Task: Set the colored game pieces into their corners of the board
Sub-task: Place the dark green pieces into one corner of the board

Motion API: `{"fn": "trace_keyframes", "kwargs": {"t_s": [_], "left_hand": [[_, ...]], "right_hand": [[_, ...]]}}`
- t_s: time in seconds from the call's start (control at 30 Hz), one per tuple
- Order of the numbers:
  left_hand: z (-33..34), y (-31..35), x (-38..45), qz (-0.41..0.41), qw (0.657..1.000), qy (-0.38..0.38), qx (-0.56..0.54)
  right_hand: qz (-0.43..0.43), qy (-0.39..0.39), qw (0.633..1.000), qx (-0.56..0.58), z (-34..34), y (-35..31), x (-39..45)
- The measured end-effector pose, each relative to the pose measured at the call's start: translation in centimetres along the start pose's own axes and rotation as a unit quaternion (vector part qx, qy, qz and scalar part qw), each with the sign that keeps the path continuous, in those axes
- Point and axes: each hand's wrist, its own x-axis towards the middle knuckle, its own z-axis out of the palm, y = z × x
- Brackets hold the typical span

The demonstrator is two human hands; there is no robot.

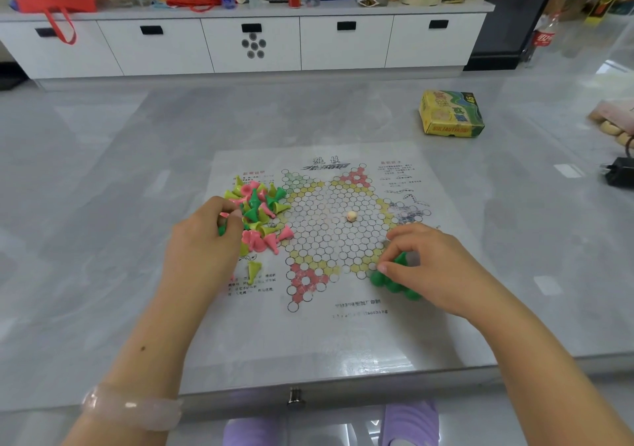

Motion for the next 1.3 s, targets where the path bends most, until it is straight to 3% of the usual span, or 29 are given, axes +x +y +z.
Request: {"fn": "trace_keyframes", "kwargs": {"t_s": [0.3, 0.53, 0.63, 0.73, 1.3], "left_hand": [[-0.1, 0.2, -0.2, -0.007, 1.000, 0.002, -0.011], [0.4, 2.3, -1.6, 0.022, 0.995, -0.028, -0.097], [0.8, 2.7, -1.9, 0.029, 0.993, -0.042, -0.110], [1.0, 2.7, -1.9, 0.028, 0.992, -0.043, -0.116], [1.2, 2.6, -1.8, 0.032, 0.994, -0.035, -0.098]], "right_hand": [[0.000, -0.005, 1.000, 0.003, -0.1, 0.1, 0.0], [0.021, 0.054, 0.998, 0.031, -0.3, 0.1, 0.3], [0.016, 0.036, 0.998, 0.046, -0.2, -0.3, 0.2], [-0.004, 0.016, 1.000, -0.011, 0.1, -0.3, 0.2], [0.007, 0.005, 0.999, -0.048, 0.2, -0.3, -0.1]]}}
